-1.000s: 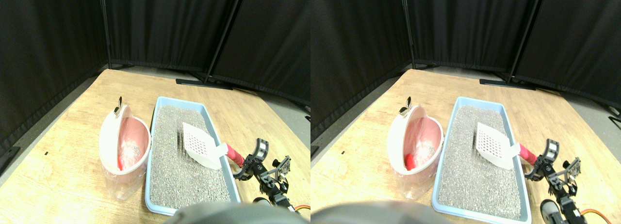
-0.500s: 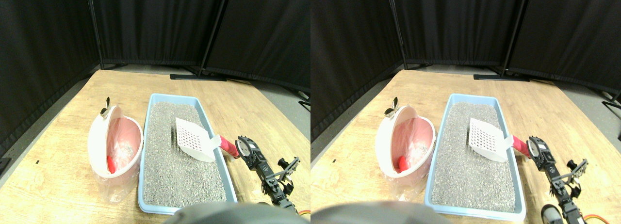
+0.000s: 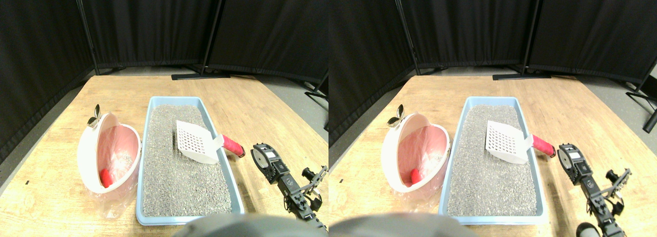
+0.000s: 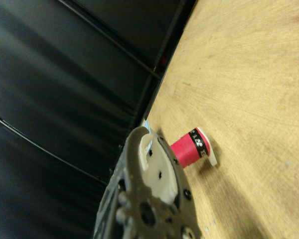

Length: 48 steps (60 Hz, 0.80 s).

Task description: Scoop (unimanual)

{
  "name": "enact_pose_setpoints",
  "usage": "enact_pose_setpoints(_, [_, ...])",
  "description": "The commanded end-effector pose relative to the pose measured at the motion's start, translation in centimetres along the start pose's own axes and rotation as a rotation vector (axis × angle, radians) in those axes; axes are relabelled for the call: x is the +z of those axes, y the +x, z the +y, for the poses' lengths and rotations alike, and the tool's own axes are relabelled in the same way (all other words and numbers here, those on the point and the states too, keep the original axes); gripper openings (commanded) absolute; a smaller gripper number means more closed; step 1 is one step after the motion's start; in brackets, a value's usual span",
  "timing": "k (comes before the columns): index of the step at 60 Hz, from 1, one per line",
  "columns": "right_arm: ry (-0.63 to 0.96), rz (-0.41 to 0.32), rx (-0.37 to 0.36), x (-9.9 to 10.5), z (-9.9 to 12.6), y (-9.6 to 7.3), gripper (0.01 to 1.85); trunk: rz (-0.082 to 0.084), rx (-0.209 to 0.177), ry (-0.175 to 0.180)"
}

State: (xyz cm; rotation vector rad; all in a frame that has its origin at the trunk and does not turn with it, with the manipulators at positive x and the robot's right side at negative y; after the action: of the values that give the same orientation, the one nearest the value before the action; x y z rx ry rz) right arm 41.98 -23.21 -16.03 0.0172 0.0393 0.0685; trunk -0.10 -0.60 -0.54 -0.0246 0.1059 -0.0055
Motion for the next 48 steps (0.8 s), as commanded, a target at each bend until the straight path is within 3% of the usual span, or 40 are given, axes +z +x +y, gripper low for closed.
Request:
enact_pose_setpoints(1, [-0.003, -0.041, 0.007, 0.52, 0.43, -0.19, 0.05, -0.004, -0.011, -0.025])
enact_pose_setpoints(27, [-0.026, -0.052, 0.014, 0.33, 1.03, -0.5, 0.05, -0.013, -0.01, -0.023])
enact_pose_setpoints(28, [-0.025, -0.052, 0.016, 0.28, 1.06, -0.52, 0.12, -0.013, -0.01, -0.024])
enact_pose_setpoints(30, [-0.014, -0.049, 0.017, 0.26, 1.13, -0.55, 0.06, -0.015, -0.009, -0.025])
enact_pose_setpoints(33, [-0.008, -0.045, 0.026, 0.2, 1.19, -0.55, 0.22, -0.016, -0.008, -0.026])
enact_pose_setpoints(34, [-0.008, -0.045, 0.026, 0.2, 1.19, -0.55, 0.22, -0.015, -0.009, -0.026])
enact_pose_setpoints(35, [-0.003, -0.049, 0.029, 0.19, 1.2, -0.56, 0.05, -0.015, -0.009, -0.026])
enact_pose_setpoints(44, [-0.004, -0.05, 0.026, 0.28, 1.39, -0.68, 0.05, -0.016, -0.01, -0.028])
enact_pose_setpoints(45, [-0.003, -0.053, 0.026, 0.27, 1.4, -0.69, 0.17, -0.017, -0.011, -0.029])
enact_pose_setpoints(46, [-0.004, -0.052, 0.027, 0.29, 1.41, -0.69, 0.05, -0.017, -0.011, -0.029])
enact_pose_setpoints(48, [-0.005, -0.052, 0.029, 0.3, 1.41, -0.7, 0.05, -0.017, -0.012, -0.029])
